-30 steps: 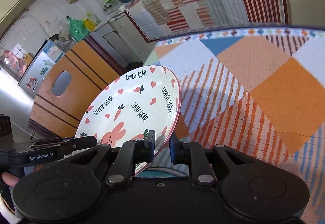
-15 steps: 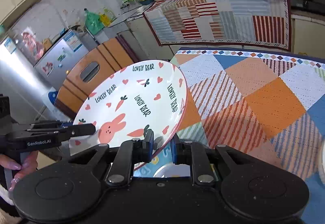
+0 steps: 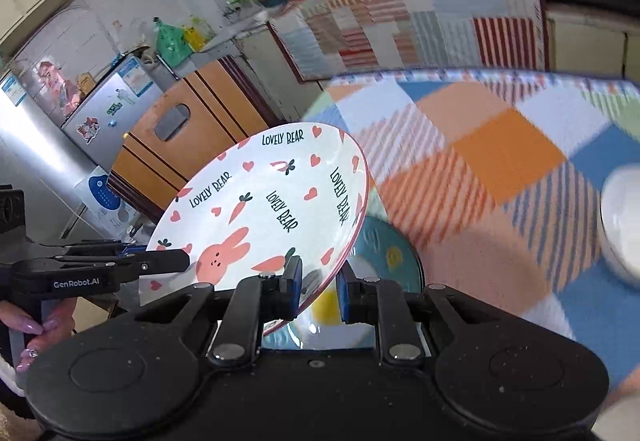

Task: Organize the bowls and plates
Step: 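Lift the bunny plate with both grippers over the blue egg plate, then lower the bunny plate onto the blue egg plate and open both grippers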

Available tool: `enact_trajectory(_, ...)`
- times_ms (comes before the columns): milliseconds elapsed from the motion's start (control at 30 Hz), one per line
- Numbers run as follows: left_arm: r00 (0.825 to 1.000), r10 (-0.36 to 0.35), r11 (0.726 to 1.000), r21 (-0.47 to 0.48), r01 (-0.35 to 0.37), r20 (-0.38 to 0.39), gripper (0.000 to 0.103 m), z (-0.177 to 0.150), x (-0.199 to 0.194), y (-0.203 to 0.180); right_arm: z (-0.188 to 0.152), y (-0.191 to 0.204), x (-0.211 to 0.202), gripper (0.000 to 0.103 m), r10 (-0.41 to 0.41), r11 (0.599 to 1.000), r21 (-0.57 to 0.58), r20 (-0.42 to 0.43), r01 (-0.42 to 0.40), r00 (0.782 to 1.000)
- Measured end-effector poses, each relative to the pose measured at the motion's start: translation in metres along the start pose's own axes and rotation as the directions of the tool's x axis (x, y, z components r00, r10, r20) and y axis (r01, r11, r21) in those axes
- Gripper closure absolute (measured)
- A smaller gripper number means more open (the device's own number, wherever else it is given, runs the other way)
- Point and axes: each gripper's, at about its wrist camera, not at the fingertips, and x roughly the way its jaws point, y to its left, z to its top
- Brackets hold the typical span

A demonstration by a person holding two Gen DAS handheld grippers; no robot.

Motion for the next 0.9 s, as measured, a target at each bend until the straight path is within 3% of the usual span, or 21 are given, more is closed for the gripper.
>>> enact_trajectory(267,0.996,-0.026,1.0,-0.007,0.026,-0.088,0.08,-0.016,0.028,0.0,-0.029,-0.017,0.008,0.08,-0.034,0.997,0.063,-0.057,0.037,0.998)
enact_trajectory(400,0.99,-0.049,0.997,-0.061,0.041,-0.133,0.08,-0.019,0.048,0.015,-0.037,-0.025,0.016,0.08,-0.03,0.996,0.084,-0.06,0.035,0.998)
enact_trajectory(733,0.975,-0.037,0.996,-0.089,0.018,-0.219,0.08,-0.03,0.071,0.026,-0.051,-0.037,0.051,0.08,-0.036,0.99,0.134,-0.126,0.053,0.991)
enact_trajectory(900,0.979,0.006,0.999,-0.05,-0.017,-0.204,0.079,-0.033,0.073,0.021,-0.051,-0.035,0.055,0.08,-0.051,0.99,0.119,-0.157,0.07,0.986)
